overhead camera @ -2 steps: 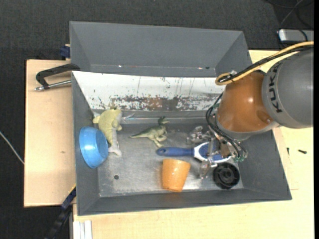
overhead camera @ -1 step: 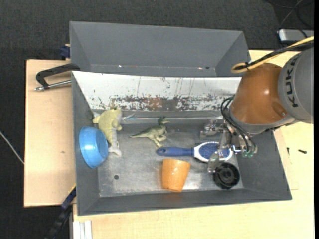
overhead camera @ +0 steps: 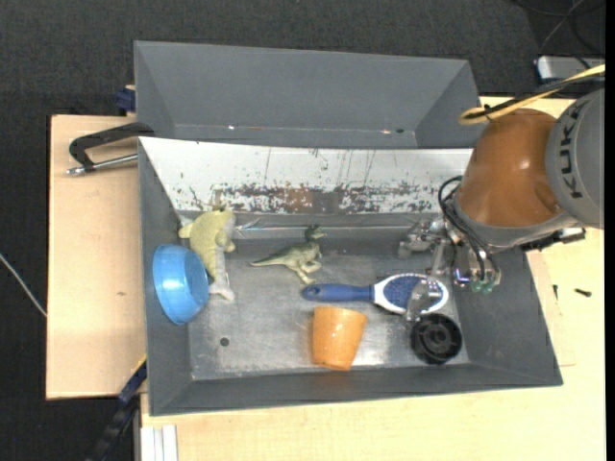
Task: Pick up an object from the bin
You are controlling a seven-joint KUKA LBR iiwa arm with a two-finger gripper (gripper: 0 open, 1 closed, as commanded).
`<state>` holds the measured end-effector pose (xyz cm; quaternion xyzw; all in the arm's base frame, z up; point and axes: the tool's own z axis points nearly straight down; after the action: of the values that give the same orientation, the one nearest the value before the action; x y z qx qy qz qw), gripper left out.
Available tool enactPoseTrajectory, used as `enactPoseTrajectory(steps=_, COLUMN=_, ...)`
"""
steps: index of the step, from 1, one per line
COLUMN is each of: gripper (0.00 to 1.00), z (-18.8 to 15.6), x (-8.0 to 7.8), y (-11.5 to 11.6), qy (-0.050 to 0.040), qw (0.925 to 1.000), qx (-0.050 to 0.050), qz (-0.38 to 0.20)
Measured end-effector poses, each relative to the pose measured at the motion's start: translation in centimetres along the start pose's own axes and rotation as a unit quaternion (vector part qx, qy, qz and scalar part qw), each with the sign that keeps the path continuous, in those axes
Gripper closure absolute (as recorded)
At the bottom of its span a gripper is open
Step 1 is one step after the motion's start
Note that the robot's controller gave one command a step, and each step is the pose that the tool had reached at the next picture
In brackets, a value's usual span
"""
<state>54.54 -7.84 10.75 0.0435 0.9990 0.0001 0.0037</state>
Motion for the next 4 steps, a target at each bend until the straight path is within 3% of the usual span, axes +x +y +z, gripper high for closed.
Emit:
enactPoseTrajectory(steps=1, gripper=0.00, z=3.6, x=0.5, y=1.7, qy=0.0037, qw=0.9922, qx=0.000, qz=0.124)
enactPoseTrajectory(steps=2, gripper=0.00, z=3.5, x=0.4, y=1.7, qy=0.0027, qw=0.9923, qx=0.000, qz=0.124)
enactPoseTrajectory(steps=3, gripper=1.00, z=3.3, x=0.3, y=1.8, qy=0.0017, qw=0.9924, qx=0.000, qz=0.123)
enactPoseTrajectory(steps=4, gripper=1.00, z=-0.6, x=0.1, y=1.8, qy=-0.0006, qw=0.9924, qx=0.000, qz=0.123)
